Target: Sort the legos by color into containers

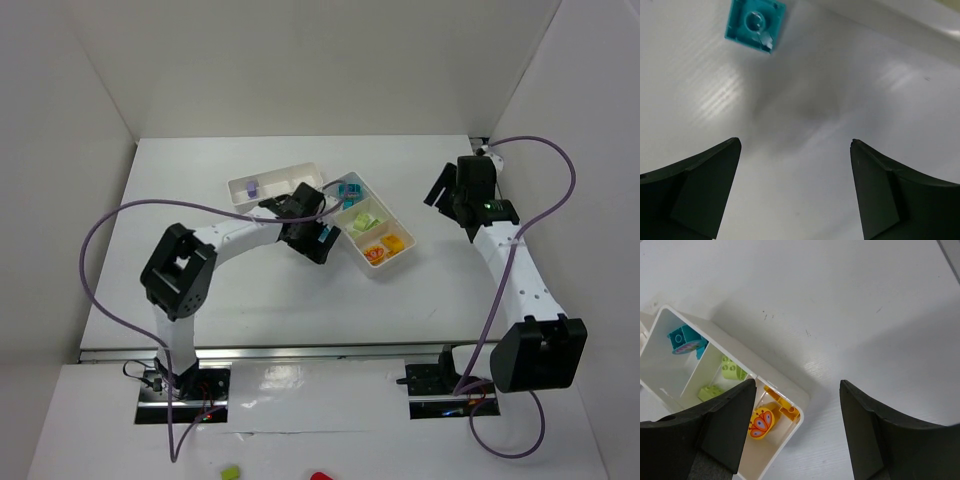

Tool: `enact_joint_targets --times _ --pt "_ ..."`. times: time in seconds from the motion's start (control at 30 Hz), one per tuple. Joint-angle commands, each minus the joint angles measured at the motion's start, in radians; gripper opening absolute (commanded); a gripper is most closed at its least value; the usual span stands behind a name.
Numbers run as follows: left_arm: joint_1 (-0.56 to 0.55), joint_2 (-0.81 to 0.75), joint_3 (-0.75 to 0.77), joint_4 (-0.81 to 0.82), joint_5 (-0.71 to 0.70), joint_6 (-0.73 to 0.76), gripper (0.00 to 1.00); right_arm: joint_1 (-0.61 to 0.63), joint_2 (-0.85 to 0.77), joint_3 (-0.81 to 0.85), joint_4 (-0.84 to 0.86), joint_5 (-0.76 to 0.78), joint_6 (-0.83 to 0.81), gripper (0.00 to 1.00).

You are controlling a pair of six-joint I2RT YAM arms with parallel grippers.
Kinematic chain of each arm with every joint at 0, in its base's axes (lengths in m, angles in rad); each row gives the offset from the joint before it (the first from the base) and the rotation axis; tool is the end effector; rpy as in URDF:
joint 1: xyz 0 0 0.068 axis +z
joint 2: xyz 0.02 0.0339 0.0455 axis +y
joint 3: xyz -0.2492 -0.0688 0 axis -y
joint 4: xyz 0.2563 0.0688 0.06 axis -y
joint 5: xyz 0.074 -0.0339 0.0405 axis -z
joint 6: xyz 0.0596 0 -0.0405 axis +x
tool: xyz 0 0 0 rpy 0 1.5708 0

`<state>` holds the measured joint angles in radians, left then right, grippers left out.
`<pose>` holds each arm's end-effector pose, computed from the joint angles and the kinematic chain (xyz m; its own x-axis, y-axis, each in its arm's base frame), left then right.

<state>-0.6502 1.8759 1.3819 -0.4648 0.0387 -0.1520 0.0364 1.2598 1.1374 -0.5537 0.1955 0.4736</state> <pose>0.3374 -0.2595 0.1732 -0.7383 0.3714 -0.5631 0.5168 0.8479 -0.1183 0.3090 -0.0003 0.2961 -0.5037 0.4294 -0.7496 0.3882 0.8877 0.2476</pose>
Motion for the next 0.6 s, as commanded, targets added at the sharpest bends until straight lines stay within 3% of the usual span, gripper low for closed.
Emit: enact_joint_targets --times 0.0,0.2,0.33,0.57 --pt "0.006 0.101 0.081 0.060 -0.097 0.104 1.00 0.003 -0.013 0.002 0.025 -0.011 -0.023 0.75" --pt "0.030 0.152 0.091 0.170 -0.122 0.172 1.00 0.003 -0.013 -0.007 0.015 -0.011 -0.023 0.75" --pt "0.052 0.228 0.143 0.192 -0.099 0.206 0.91 0.003 -0.013 -0.007 0.015 -0.021 -0.013 0.75" --pt "0.073 0.296 0.219 0.201 -0.030 0.226 0.86 0.013 -0.002 0.012 0.006 -0.021 -0.013 0.75"
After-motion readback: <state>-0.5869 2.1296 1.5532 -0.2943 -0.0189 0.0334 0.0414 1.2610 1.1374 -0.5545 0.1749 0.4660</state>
